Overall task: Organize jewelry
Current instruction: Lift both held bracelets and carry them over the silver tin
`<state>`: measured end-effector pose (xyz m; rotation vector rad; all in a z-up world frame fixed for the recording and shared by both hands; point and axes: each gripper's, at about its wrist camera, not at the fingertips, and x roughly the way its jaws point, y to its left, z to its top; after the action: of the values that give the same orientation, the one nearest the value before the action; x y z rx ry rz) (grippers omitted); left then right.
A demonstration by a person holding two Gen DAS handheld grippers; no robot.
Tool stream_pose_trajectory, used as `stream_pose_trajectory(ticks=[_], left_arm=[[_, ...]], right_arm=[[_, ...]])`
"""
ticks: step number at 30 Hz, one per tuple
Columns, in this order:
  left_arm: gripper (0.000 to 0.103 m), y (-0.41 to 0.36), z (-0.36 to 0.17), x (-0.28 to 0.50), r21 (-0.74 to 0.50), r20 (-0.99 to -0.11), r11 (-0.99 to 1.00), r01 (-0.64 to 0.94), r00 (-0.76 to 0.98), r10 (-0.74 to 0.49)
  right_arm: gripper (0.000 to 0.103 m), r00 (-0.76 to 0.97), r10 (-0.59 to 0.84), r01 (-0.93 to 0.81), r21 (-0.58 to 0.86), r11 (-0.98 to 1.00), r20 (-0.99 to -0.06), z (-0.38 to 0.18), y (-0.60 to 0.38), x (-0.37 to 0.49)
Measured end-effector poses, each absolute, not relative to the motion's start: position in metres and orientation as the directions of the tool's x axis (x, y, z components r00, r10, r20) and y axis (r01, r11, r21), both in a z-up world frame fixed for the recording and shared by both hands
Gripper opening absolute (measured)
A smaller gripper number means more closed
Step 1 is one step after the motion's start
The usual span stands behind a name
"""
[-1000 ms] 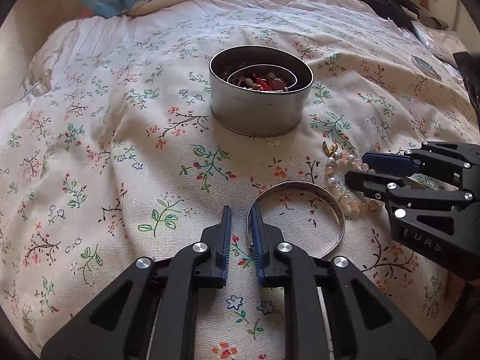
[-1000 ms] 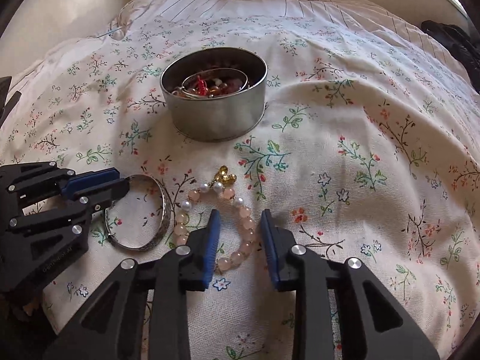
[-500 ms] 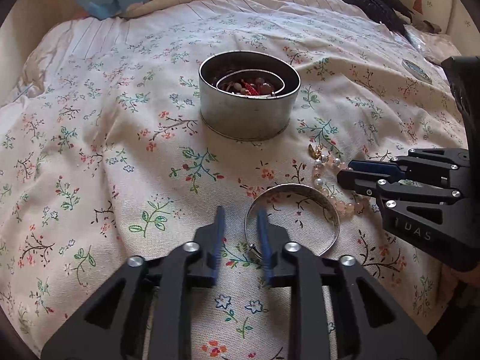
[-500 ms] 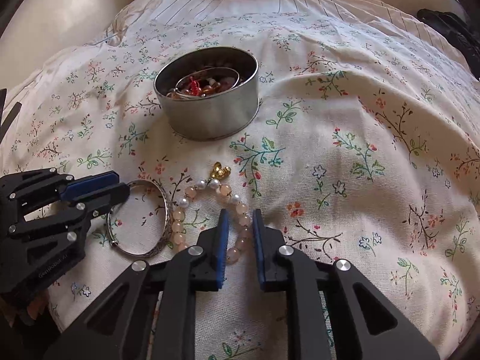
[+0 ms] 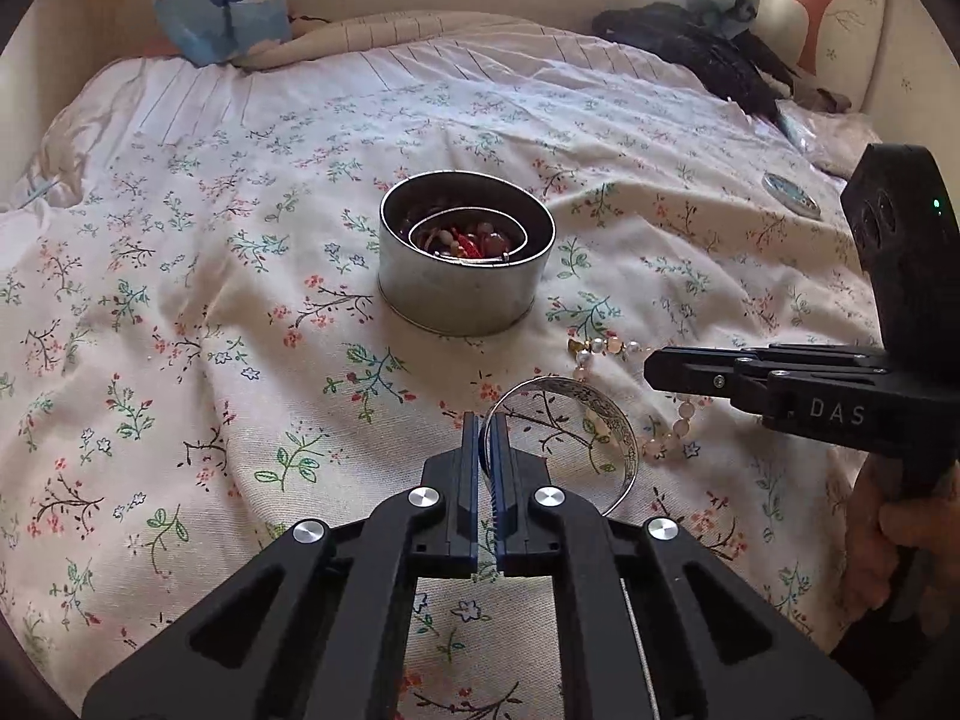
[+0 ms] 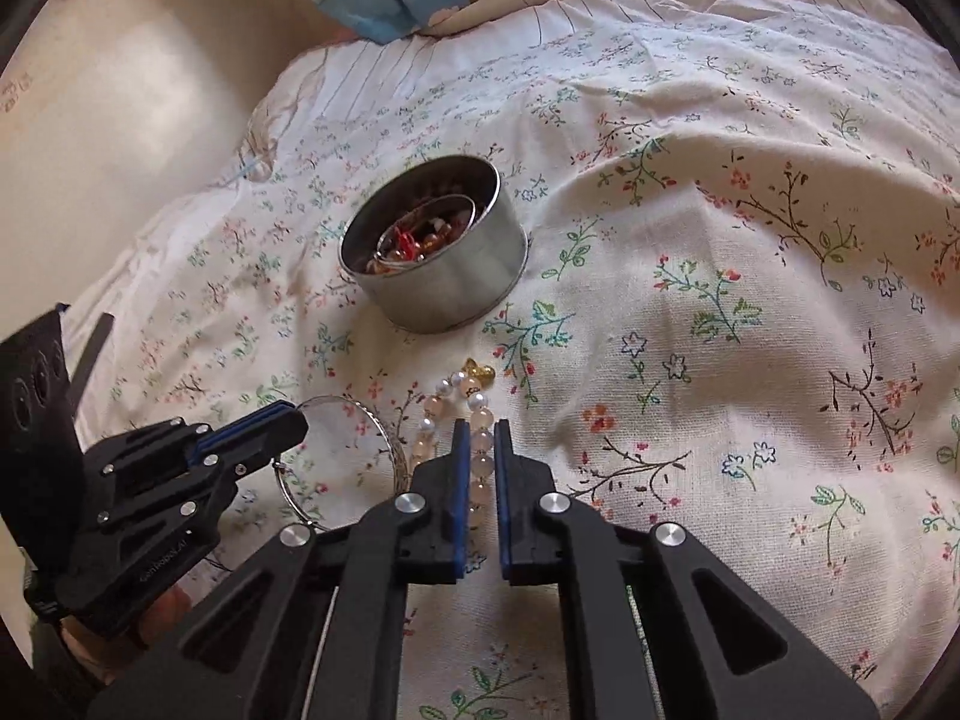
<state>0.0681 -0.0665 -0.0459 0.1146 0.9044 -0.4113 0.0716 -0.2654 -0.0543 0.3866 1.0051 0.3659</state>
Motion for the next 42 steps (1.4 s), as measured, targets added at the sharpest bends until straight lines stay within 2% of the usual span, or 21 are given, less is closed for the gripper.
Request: stream_pose_trajectory(ticks=[4,14,42], left_arm=[[0.004,-0.060,-0.034,0.063,-0.127,-0.740,0.913,0.388,0.576,-0.348],[0.005,-0.055,-0.017,0.056,-0.156,-0.672,0.912,0.380,0.636,-0.379],[0.005,-0.060,0.009,0.060,-0.158,-0.576,0.900,0.406,0.703,-0.418]], right_arm=[[0.008,0.541,0.519,-0.145,0.535,0.832,-0.662,-0.038,-0.271,0.065],[0.008,0.634,0.595,-0.209,0.631,0.747,-0.495,-0.011,-0.286,0.055],[0.009,0.676,0.646,-0.257,0.709,0.657,-0.354,0.001,-0.296,0.070]])
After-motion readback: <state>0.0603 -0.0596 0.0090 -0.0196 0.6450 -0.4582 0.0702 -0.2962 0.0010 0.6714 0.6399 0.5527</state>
